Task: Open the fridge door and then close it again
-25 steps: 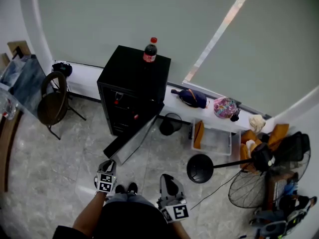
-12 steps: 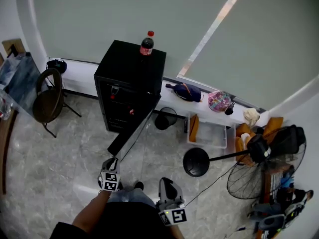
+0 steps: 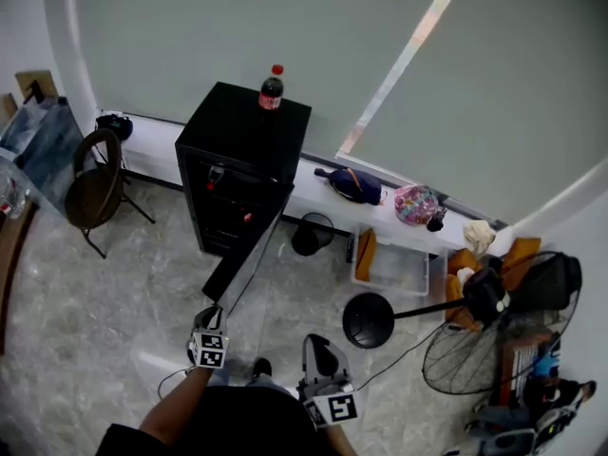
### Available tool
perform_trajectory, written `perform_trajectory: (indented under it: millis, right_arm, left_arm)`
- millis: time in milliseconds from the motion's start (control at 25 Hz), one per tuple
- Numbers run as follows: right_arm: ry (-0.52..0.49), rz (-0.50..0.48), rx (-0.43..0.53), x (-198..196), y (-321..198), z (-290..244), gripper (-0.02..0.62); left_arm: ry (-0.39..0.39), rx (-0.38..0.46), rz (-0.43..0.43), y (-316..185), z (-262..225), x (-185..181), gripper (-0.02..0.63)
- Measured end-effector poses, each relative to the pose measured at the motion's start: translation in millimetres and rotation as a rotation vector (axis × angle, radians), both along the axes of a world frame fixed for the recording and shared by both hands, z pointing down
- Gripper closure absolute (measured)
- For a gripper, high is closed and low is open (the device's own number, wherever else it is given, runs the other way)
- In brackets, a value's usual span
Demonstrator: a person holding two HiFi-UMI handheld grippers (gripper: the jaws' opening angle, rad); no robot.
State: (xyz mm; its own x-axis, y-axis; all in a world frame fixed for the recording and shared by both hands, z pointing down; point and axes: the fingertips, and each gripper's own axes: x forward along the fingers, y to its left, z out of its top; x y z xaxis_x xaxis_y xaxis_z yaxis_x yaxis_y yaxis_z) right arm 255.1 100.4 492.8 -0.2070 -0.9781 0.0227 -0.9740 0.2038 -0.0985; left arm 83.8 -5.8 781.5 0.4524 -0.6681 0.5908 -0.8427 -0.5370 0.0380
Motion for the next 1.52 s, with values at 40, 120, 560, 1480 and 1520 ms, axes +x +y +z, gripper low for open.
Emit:
perform_trajectory:
  millis: [40, 120, 560, 1480, 1520]
  right_arm:
    - [0.001, -0.005, 0.0, 5, 2, 0, 0.581]
    - [0.007, -0.013, -0.005, 14, 9, 2, 0.581]
    - [0.002, -0.045, -0.014, 55, 47, 7, 0.581]
    - [0.045, -0.188, -0.072, 78, 47, 51, 0.581]
    - [0.042, -0.198, -0.072, 76, 44, 52, 0.581]
  left_arm:
    - [0.001, 0.002, -0.006, 2, 0, 4, 0.569]
    - [0.0, 0.005, -0.015, 8, 0, 12, 0.569]
    - [-0.007, 0.014, -0.051, 29, 0, 49, 0.572]
    - [-0.002, 0.041, 0.003, 65, 9, 128, 0.589]
    - [-0.008, 0.042, 0.015, 66, 9, 130, 0.589]
